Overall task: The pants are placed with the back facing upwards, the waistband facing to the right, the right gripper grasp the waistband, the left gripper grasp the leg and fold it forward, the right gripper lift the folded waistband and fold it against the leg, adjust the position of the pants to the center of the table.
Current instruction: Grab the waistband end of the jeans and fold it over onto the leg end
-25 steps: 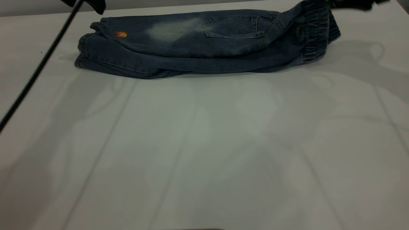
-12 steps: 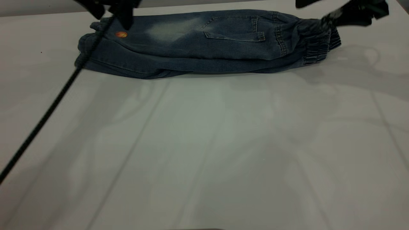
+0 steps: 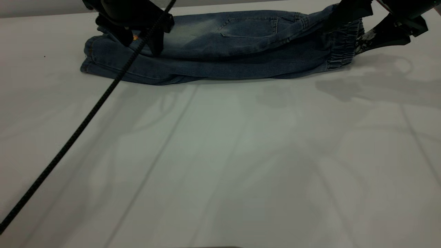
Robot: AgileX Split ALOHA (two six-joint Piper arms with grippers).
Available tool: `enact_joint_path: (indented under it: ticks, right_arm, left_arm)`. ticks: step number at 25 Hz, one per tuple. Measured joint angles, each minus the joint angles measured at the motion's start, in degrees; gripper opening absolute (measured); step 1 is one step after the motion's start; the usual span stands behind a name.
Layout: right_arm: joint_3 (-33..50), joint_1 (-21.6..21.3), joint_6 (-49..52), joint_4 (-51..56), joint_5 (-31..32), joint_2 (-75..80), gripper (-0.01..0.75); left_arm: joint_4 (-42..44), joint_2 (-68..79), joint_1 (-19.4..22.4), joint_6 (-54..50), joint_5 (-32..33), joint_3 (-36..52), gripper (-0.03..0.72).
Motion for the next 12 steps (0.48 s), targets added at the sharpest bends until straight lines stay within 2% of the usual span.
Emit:
enact_joint_path:
  ticks: [4, 10, 12]
  right_arm:
    - [-0.1, -1.1, 0.1, -0.3, -2.9, 0.2, 0.59]
    - [-0.1, -1.1, 0.0, 3.0, -2.8, 4.8, 0.59]
    - [-0.1, -1.1, -1.6, 5.4, -0.8, 5.6, 0.59]
  left_arm:
    - [0.0, 0.6, -0.1, 0.0, -1.2, 0.0, 0.516]
    - [0.0, 0.7, -0.1, 0.0, -2.6, 0.0, 0.516]
    - [0.0, 0.7, -0.1, 0.0, -2.9, 0.0, 0.516]
